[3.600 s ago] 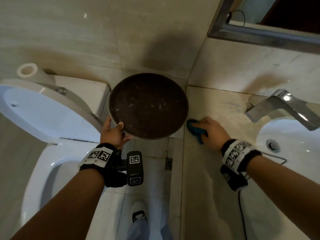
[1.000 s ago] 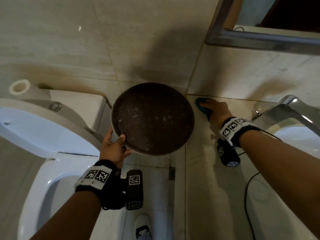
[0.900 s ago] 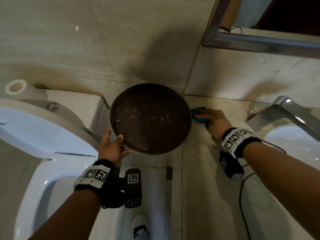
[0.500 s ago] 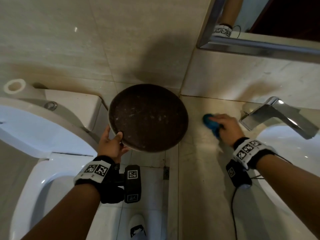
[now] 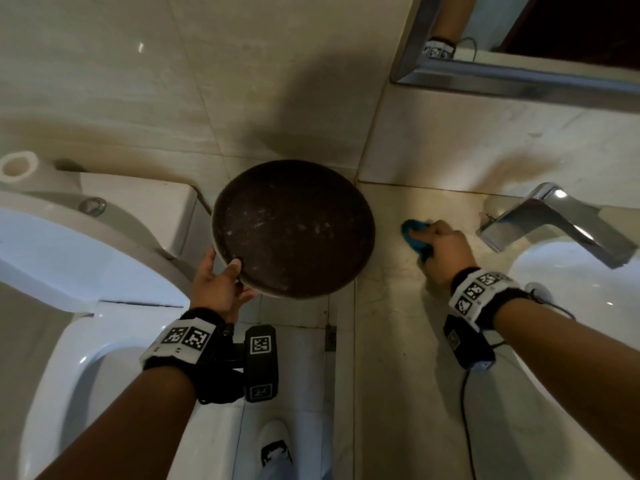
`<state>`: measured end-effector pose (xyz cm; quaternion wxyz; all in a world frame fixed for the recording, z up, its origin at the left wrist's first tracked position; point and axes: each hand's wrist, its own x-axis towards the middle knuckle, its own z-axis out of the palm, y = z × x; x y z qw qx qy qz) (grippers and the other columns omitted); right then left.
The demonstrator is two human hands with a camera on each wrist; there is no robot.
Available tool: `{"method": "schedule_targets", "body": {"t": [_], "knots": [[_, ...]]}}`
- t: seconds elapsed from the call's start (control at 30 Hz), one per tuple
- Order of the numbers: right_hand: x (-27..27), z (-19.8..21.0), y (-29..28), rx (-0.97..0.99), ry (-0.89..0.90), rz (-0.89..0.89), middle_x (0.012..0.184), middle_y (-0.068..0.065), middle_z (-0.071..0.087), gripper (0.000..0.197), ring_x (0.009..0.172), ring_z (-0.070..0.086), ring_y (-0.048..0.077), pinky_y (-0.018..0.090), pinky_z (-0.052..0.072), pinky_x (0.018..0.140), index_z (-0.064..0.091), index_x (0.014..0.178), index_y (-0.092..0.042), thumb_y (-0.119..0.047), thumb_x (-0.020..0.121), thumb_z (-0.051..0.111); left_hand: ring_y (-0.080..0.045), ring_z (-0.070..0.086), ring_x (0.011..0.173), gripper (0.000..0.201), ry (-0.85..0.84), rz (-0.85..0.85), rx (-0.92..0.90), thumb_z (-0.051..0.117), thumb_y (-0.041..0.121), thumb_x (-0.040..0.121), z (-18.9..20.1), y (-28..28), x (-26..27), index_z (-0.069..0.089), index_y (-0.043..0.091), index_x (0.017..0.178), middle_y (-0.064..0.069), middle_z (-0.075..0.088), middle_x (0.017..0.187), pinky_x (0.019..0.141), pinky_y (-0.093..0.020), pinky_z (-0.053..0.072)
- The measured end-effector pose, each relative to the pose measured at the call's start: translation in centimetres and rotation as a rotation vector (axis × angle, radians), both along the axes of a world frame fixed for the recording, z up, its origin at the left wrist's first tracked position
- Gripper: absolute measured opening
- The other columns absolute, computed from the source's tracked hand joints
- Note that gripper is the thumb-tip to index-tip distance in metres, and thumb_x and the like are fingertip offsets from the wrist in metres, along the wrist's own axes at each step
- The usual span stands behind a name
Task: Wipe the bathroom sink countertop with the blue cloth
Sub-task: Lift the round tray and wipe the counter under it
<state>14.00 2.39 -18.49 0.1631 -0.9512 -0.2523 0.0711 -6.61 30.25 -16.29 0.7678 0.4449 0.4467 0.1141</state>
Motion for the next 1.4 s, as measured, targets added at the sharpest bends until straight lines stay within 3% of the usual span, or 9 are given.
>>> {"method": "schedule_targets", "body": {"t": [0.13, 0.23, 0.3, 0.5, 0.63, 0.83, 1.17, 1.33, 1.4], "knots": [[-1.6, 1.0, -0.4, -0.027, 0.167, 0.071, 0.120, 0.016, 0.049, 0.047, 0.110, 0.050, 0.032, 0.015, 0.029, 0.093, 0.062, 0.121, -0.011, 0.007, 0.077, 0.057, -0.023, 0.063, 0.088, 0.055, -0.008, -0.002, -0.006, 0.041, 0.004, 0.097, 0.4, 0.0, 0.2, 0.031, 0.031, 0.145, -0.011, 0.053, 0.126, 0.077, -0.044, 0.051], [0.9, 1.7, -0.7, -0.056, 0.049, 0.062, 0.119, 0.019, 0.052, 0.047, 0.109, 0.051, 0.037, 0.028, 0.036, 0.098, 0.062, 0.119, -0.013, 0.006, 0.077, 0.056, -0.022, 0.063, 0.087, 0.055, -0.012, -0.002, 0.004, 0.041, 0.003, 0.097, 0.4, -0.1, 0.3, 0.031, 0.029, 0.145, -0.010, 0.054, 0.122, 0.074, -0.042, 0.052], [3.4, 1.9, -1.2, -0.087, -0.029, -0.113, 0.125, 0.018, 0.047, 0.046, 0.113, 0.045, 0.038, 0.038, 0.037, 0.101, 0.056, 0.125, -0.019, -0.002, 0.083, 0.054, -0.022, 0.063, 0.087, 0.055, -0.015, 0.003, 0.004, 0.041, 0.003, 0.097, 0.4, -0.1, 0.2, 0.030, 0.029, 0.145, -0.011, 0.054, 0.123, 0.073, -0.042, 0.052], [6.8, 0.5, -2.0, -0.349, 0.134, -0.333, 0.137, 0.020, 0.030, 0.049, 0.126, 0.029, 0.044, 0.049, 0.028, 0.107, 0.037, 0.138, -0.023, -0.006, 0.093, 0.042, -0.025, 0.062, 0.092, 0.056, -0.017, -0.002, -0.010, 0.042, 0.004, 0.097, 0.2, 0.2, 0.2, 0.029, 0.029, 0.146, -0.013, 0.051, 0.135, 0.072, -0.042, 0.053], [2.8, -0.5, -0.7, -0.190, 0.079, -0.232, 0.129, 0.020, 0.041, 0.052, 0.113, 0.043, 0.040, 0.039, 0.037, 0.099, 0.046, 0.133, -0.022, -0.007, 0.084, 0.055, -0.026, 0.062, 0.093, 0.056, -0.013, 0.004, -0.013, 0.042, 0.004, 0.097, 0.2, 0.3, 0.0, 0.028, 0.029, 0.146, -0.015, 0.049, 0.137, 0.072, -0.042, 0.053], [-4.6, 0.6, -0.1, -0.126, 0.083, 0.240, 0.102, 0.021, 0.055, 0.049, 0.091, 0.055, 0.039, 0.031, 0.039, 0.079, 0.064, 0.116, -0.013, 0.002, 0.070, 0.070, -0.030, 0.056, 0.106, 0.057, -0.024, 0.011, -0.036, 0.039, 0.003, 0.098, 1.1, 0.6, -0.4, 0.025, 0.029, 0.147, -0.017, 0.043, 0.142, 0.085, -0.047, 0.049], [6.0, 1.1, 6.8, -0.138, 0.146, -0.175, 0.140, 0.016, 0.040, 0.065, 0.126, 0.042, 0.038, 0.036, 0.035, 0.109, 0.041, 0.139, -0.020, -0.001, 0.080, 0.061, -0.035, 0.055, 0.113, 0.059, -0.047, 0.044, -0.012, 0.041, 0.002, 0.097, 0.5, 1.4, -1.3, 0.026, 0.029, 0.147, -0.015, 0.046, 0.139, 0.095, -0.055, 0.045], [5.5, -1.0, 7.7, -0.226, 0.103, -0.089, 0.127, 0.019, 0.050, 0.052, 0.117, 0.049, 0.037, 0.040, 0.043, 0.101, 0.052, 0.123, -0.010, -0.029, 0.078, 0.070, -0.036, 0.057, 0.112, 0.059, -0.034, 0.042, 0.008, 0.043, 0.002, 0.096, 0.0, 2.0, -2.0, 0.028, 0.029, 0.146, -0.015, 0.047, 0.139, 0.089, -0.051, 0.050], [2.9, -0.9, 7.1, -0.131, 0.115, 0.000, 0.118, 0.017, 0.056, 0.037, 0.110, 0.052, 0.036, 0.040, 0.046, 0.096, 0.061, 0.113, -0.012, -0.017, 0.078, 0.069, -0.034, 0.058, 0.109, 0.059, -0.042, 0.045, 0.006, 0.042, 0.002, 0.096, 0.1, 1.9, -2.2, 0.028, 0.029, 0.146, -0.014, 0.048, 0.138, 0.089, -0.051, 0.049]]}}
